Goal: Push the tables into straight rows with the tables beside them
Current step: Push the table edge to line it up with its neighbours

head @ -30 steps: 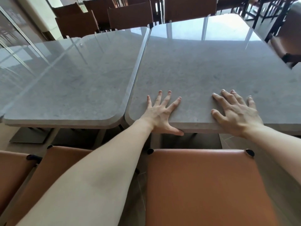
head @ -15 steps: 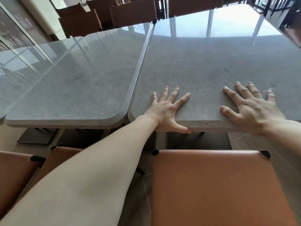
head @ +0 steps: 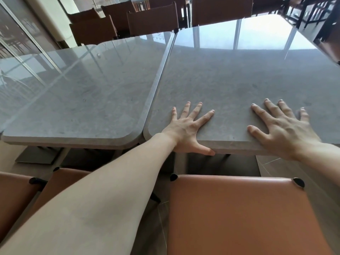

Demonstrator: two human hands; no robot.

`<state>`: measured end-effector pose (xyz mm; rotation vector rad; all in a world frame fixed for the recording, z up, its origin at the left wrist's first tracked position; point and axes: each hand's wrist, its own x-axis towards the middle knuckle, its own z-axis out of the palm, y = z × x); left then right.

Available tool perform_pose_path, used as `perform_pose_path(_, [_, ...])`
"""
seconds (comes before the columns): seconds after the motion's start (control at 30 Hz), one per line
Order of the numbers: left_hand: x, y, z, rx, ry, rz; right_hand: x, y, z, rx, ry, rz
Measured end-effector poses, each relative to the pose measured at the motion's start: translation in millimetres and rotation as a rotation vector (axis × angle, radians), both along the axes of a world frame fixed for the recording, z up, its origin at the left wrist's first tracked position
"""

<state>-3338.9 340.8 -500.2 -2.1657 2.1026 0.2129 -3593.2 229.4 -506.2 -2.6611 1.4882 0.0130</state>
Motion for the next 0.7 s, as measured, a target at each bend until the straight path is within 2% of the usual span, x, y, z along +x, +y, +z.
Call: perform_pose_path(0.7, [4.2,-0.1,-5.1,-0.017,0.022,0.012,3.3,1.6,0.5,0.036,-0.026,-0.013])
